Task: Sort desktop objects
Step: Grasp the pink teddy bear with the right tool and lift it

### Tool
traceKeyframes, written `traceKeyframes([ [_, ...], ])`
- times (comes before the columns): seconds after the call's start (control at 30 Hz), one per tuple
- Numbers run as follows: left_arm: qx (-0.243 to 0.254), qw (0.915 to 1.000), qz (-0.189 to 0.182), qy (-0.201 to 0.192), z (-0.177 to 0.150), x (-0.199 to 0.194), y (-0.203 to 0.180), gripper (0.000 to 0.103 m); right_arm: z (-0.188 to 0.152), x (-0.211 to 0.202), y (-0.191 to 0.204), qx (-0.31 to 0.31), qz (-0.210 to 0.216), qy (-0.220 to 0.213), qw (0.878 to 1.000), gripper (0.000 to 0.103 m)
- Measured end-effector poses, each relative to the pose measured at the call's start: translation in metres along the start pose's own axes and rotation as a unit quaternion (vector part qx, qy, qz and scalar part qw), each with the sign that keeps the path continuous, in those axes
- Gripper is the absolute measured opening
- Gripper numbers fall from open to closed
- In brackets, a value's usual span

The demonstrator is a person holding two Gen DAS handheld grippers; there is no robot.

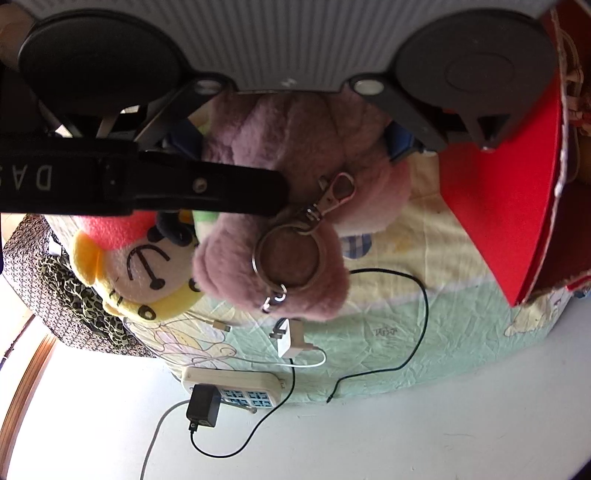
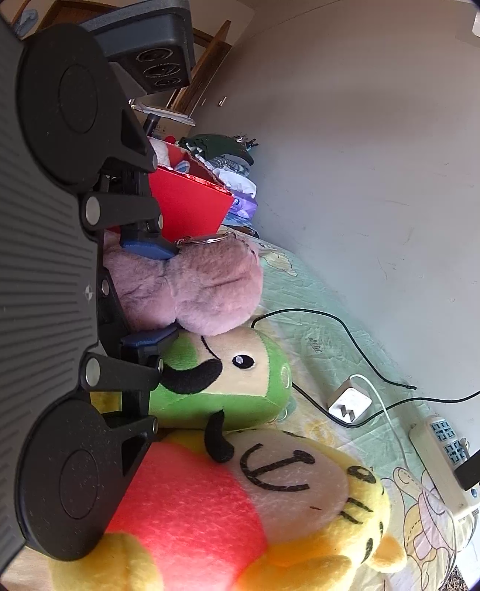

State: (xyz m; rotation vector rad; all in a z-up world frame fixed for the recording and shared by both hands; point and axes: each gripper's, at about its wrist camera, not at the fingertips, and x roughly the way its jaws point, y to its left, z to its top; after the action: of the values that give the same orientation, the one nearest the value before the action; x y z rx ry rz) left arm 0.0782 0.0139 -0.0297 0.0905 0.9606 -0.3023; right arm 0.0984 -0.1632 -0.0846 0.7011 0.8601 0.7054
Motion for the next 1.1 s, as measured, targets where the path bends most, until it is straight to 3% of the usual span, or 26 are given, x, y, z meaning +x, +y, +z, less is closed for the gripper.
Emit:
traceKeyframes([
  [0.43,0.001,0.9997,-0.021,-0.014,-0.021,-0.027,-0.014,0.091,-0.016,-0.026,0.022,-0.035,-0.013,0.014,0.999,0.037],
  [0.93,0.013,0.9986,-0.052,-0.005,-0.076,-0.064,-0.023,0.091,-0.071,-0.054,0.050,-0.045,-0.041,0.041,0.997,0.037],
  [1.1,0.018,0.9968,-0.078,-0.002,-0.090,-0.075,-0.014,0.091,-0.085,-0.055,0.064,-0.042,-0.061,0.043,0.996,0.037],
])
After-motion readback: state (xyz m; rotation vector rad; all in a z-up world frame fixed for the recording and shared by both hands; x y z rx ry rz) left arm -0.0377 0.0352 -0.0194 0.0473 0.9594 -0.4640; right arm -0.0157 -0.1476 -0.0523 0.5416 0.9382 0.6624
